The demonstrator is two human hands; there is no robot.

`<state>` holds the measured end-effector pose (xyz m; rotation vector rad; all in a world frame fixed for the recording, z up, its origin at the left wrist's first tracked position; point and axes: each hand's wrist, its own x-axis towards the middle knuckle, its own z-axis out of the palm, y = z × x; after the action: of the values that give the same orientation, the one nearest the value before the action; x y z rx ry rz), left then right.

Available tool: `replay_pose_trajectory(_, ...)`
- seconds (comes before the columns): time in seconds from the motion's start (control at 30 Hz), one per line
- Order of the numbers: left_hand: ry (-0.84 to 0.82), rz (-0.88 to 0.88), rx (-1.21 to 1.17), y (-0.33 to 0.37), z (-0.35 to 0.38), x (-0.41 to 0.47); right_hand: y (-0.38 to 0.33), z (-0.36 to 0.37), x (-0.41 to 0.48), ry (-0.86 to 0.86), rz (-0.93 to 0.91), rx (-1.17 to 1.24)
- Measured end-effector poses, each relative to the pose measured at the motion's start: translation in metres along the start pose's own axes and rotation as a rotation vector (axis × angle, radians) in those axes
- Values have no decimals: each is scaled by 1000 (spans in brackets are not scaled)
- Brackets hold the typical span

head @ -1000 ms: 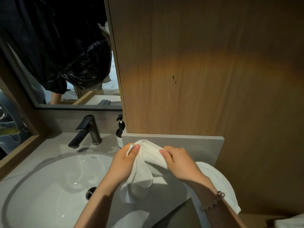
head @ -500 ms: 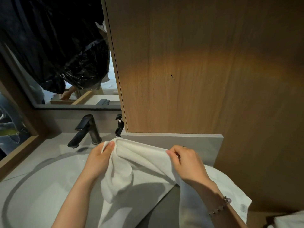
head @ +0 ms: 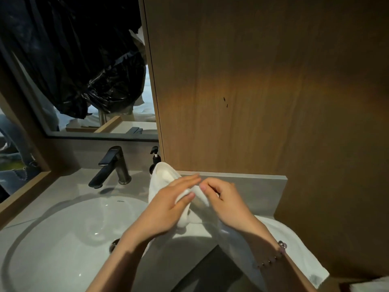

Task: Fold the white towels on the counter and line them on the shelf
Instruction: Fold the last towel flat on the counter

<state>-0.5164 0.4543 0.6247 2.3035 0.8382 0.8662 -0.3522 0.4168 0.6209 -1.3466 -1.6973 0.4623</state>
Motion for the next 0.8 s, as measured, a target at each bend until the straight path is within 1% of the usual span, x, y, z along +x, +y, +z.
replay_pose_trajectory(0.1,-56,-10,-31,-2,4,4,-3,-3,1,-5,-11,70)
replay_pose_trajectory(0.2,-48,-72,-13,-7,3,3,2,-5,1,-22,19,123)
replay_pose_trajectory(0.27,-41,-98,-9,-10,1,3,5,-7,-1,-61,44,116)
replay_pose_trajectory(0.47,-23,-146,-20,-10,-11,4,11,-20,-7,-216,91,-94)
replay_pose_trajectory(0.6,11,-179,-16,-10,-14,5,12,-37,-10,-293,125,-279)
replay_pose_trajectory(0.67,38,-195,-26,-11,-19,6,13,-48,-11,-276,170,-310)
replay_pose_trajectory(0.8,87,-268,-43,-20,-35,5,19,-69,-18,-208,241,-286)
